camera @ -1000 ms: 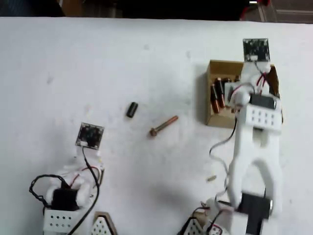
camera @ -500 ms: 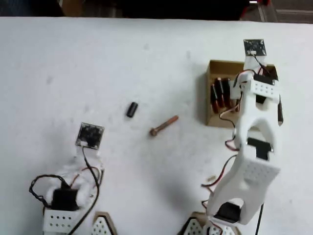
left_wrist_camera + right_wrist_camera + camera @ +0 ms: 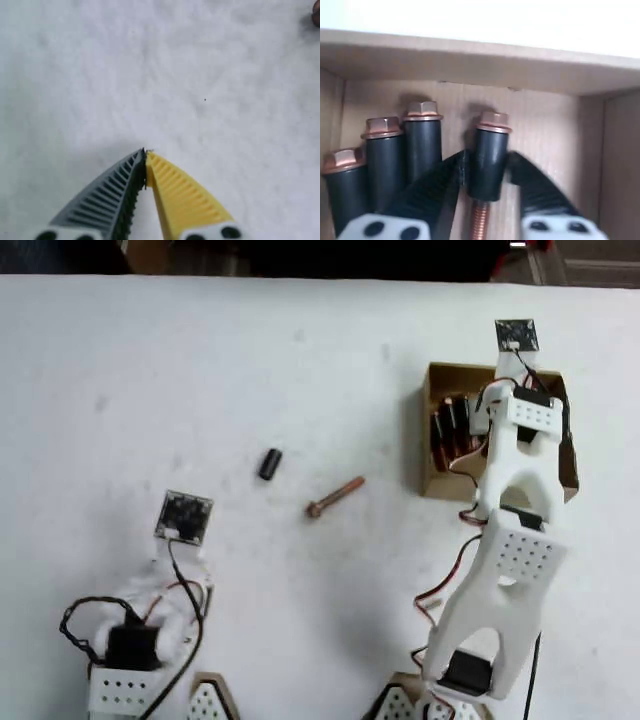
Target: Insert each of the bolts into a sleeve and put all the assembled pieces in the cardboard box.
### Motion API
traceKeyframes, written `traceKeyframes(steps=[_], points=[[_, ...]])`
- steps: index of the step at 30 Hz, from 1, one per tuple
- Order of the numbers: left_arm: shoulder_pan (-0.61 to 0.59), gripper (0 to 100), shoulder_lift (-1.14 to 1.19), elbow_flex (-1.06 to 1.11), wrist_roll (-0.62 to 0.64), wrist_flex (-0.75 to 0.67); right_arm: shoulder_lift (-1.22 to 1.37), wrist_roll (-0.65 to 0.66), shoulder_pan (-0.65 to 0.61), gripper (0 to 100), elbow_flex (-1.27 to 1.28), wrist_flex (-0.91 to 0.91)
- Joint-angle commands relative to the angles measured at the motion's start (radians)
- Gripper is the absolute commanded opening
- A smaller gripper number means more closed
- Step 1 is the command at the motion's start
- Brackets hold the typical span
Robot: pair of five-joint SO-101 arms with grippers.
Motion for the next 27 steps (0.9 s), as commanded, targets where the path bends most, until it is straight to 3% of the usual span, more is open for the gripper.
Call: traceKeyframes(steps=[1,12,27], points=[[-0.005,2,-0.012,-0.003,-0.011,0.006,-0.002,0.012,-0.004,23.8,-0.035,-0.001],[-0.005,2,-0.012,-0.003,-0.011,0.006,-0.062,0.005,-0.002,26.9,-0.031,0.013],[-0.005,2,-0.012,-0.003,-0.011,0.008,-0.394,0.003,-0.113,26.9,-0.031,0.38]])
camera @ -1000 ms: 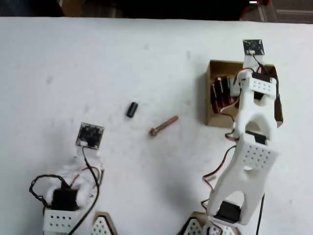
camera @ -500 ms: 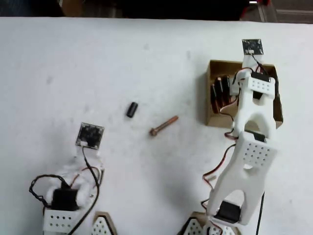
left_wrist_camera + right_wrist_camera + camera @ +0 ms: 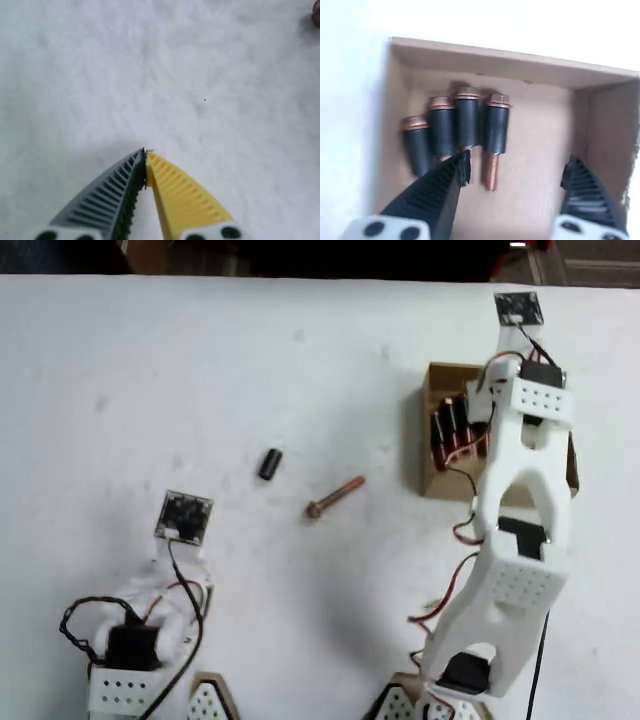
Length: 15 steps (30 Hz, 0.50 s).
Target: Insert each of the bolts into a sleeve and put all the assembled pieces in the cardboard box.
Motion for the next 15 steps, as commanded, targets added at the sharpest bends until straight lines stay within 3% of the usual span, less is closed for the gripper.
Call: traceKeyframes(steps=[1,9,15], points=[[-0.005,2,-0.012,-0.003,-0.011,0.009,-0.128,0.003,-0.064,26.9,-0.029,0.094],[-0.005,2,-0.012,-0.003,-0.012,0.009,-0.266,-0.002,-0.216,26.9,-0.029,0.302],[-0.005,2,-0.012,-0.003,-0.012,0.009,-0.344,-0.187,-0.341,26.9,-0.029,0.401]])
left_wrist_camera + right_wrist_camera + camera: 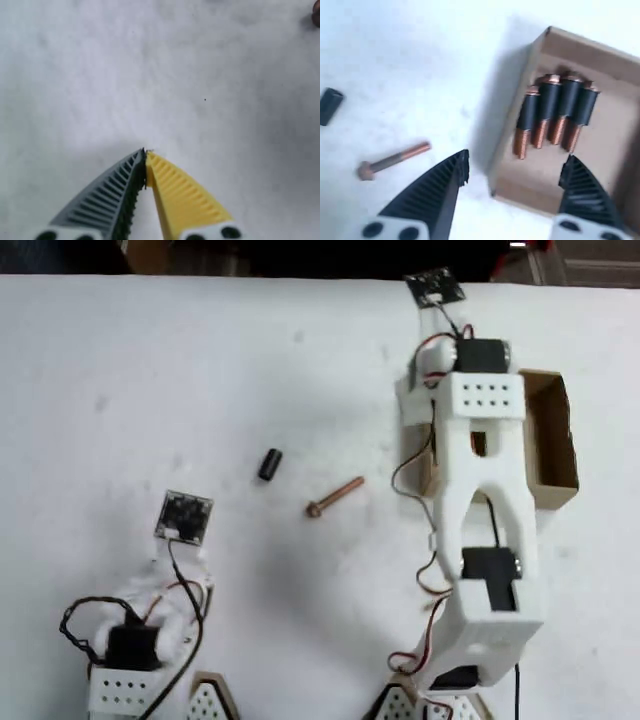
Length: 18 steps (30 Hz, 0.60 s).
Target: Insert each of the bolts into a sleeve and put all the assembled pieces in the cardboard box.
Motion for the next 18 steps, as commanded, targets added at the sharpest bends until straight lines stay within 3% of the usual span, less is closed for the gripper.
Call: traceKeyframes(steps=[1,9,13,18], points=[[-0.005,2,-0.012,-0.003,-0.012,0.009,-0.073,-0.137,-0.085,26.9,-0.028,0.051],[-0.007,2,-0.012,-0.003,-0.012,0.011,-0.073,-0.373,-0.328,26.9,0.057,0.085],[-0.027,2,-0.012,-0.003,-0.009,0.011,-0.073,-0.416,-0.415,26.9,0.176,-0.028],[-0.153,2,-0.012,-0.003,-0.005,0.008,-0.073,-0.491,-0.444,26.9,0.281,-0.194]])
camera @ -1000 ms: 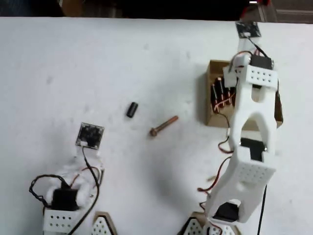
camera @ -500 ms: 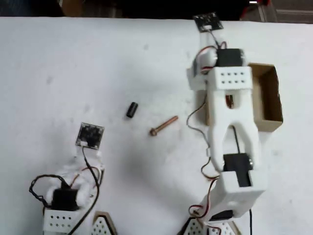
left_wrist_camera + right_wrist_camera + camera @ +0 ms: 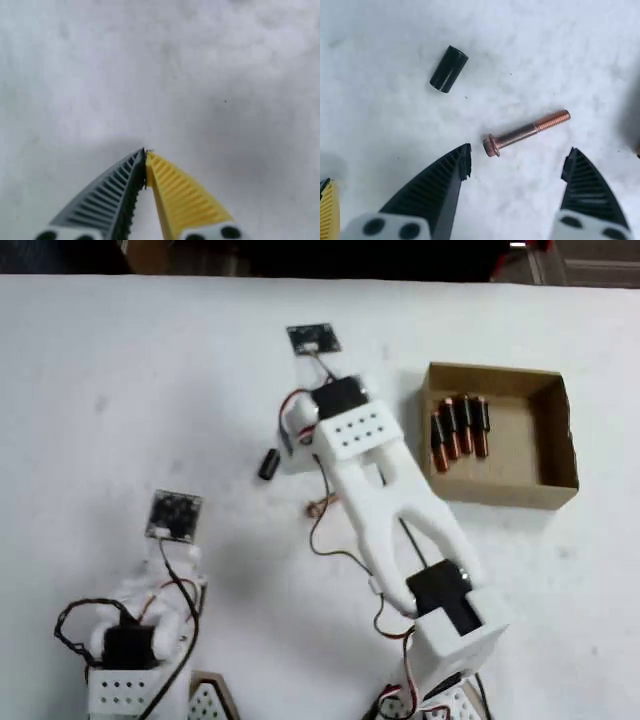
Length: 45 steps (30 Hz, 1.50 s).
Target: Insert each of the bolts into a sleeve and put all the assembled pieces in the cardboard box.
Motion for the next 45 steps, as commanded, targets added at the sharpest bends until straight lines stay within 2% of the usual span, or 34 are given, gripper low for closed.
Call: traceKeyframes(steps=[1,6,9,12,18,32,43,45], points=[[-0.073,2,-0.012,-0.003,-0.003,0.011,-0.054,-0.032,-0.022,26.9,0.028,-0.09],[-0.082,2,-0.012,-0.003,-0.003,0.012,-0.005,-0.035,-0.067,26.9,0.015,-0.108],[-0.082,2,-0.012,-0.003,-0.003,0.012,0.082,-0.087,-0.074,26.9,-0.041,-0.104],[-0.082,2,-0.012,-0.003,-0.003,0.012,0.188,-0.115,-0.073,26.6,-0.138,-0.088],[-0.082,2,-0.012,-0.003,-0.003,0.012,0.387,-0.118,-0.088,17.6,-0.405,-0.007],[-0.082,2,-0.012,-0.003,-0.006,0.012,0.74,-0.124,-0.094,17.6,-0.87,0.077],[-0.082,2,-0.012,-0.003,-0.006,0.012,0.869,-0.146,-0.082,17.2,-0.962,0.094],[-0.082,2,-0.012,-0.003,-0.006,0.012,0.872,-0.147,-0.077,14.7,-0.962,0.124]])
